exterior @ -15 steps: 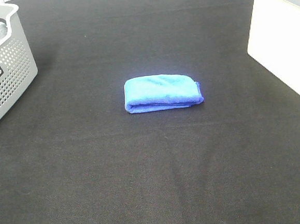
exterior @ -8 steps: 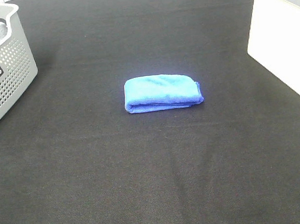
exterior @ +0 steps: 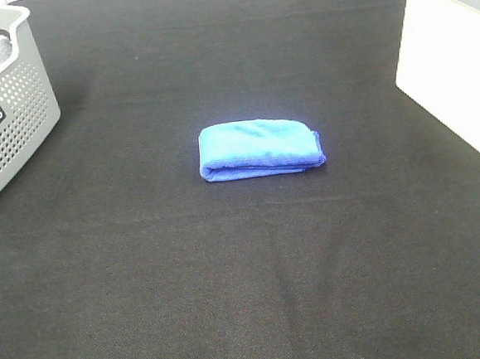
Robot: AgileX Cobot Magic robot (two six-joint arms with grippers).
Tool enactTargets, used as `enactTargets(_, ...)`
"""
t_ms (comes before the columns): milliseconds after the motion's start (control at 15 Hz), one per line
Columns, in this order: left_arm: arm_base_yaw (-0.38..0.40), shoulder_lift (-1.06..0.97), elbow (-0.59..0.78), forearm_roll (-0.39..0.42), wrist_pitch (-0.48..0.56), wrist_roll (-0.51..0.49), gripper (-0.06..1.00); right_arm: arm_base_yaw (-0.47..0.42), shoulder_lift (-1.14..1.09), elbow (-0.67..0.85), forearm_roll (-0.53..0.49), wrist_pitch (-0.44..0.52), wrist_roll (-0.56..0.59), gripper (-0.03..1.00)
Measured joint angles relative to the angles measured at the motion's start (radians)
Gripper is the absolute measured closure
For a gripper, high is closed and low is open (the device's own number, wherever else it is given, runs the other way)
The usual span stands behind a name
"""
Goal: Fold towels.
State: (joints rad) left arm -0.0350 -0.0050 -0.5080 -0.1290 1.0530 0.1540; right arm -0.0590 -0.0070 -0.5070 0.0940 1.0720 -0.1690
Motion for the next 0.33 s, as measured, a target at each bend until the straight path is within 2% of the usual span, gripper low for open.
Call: enactTargets(333, 0.0, 0.0, 0.0, 0.0, 0.0, 0.0, 0.2, 0.0, 0.0, 0.0, 0.0, 0.0, 0.0, 0.05)
